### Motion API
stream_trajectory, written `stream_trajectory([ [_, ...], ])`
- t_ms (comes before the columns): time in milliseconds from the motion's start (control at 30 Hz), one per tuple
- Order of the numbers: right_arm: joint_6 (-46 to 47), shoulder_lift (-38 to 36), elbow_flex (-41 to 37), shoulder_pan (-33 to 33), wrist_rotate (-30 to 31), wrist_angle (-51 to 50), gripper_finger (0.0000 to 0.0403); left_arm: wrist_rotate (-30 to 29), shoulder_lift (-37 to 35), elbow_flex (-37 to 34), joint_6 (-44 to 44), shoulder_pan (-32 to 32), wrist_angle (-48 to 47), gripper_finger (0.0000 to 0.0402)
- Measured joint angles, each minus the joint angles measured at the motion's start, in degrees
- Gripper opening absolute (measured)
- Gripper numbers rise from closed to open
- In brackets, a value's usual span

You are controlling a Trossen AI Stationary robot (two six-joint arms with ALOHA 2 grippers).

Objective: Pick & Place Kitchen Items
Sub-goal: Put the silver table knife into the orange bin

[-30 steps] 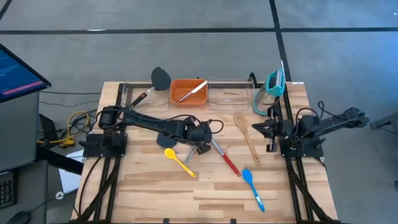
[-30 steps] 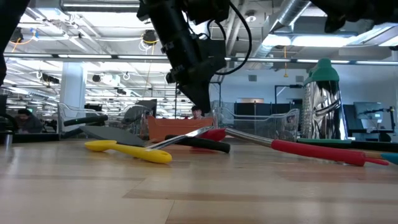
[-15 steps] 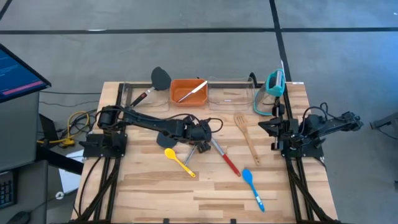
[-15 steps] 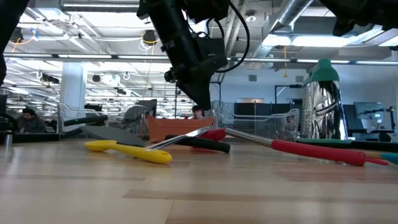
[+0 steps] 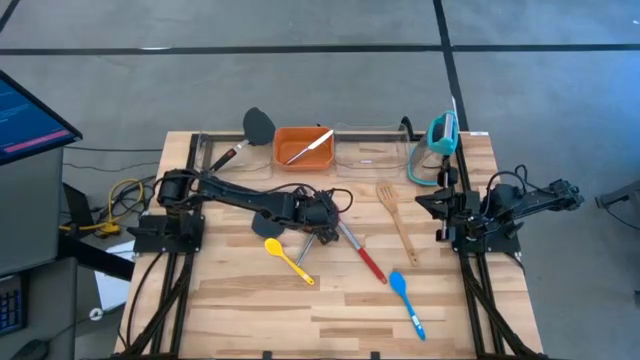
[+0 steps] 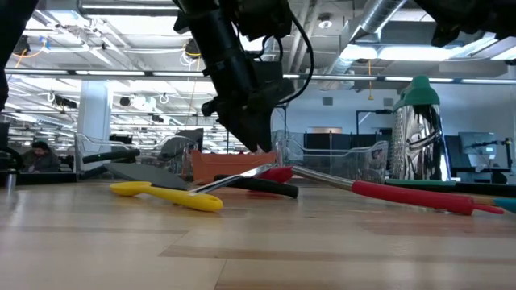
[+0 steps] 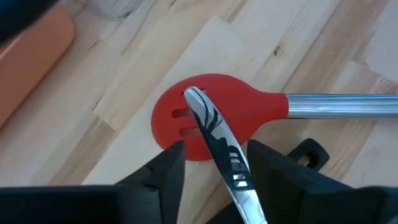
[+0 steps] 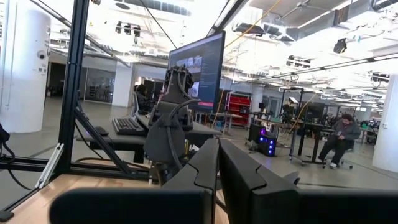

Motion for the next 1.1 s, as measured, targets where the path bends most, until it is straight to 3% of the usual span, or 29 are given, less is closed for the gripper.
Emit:
stream_trajectory([
  [333, 0.0, 0.0, 0.0, 0.0, 0.0, 0.0, 0.0010, 1.0, 1.0, -0.2, -3.0, -0.1, 0.4, 0.0228],
  [467, 0.0, 0.0, 0.0, 0.0, 0.0, 0.4, 0.0010, 4.0, 2.1, -2.5, -3.7, -0.1, 3.8, 0.0243],
  [1100, -0.1, 0.0, 0.0, -0.1, 0.0, 0.4, 0.0010, 5.2, 5.7, -3.8, -4.5, 2.4, 8.4, 0.0247],
])
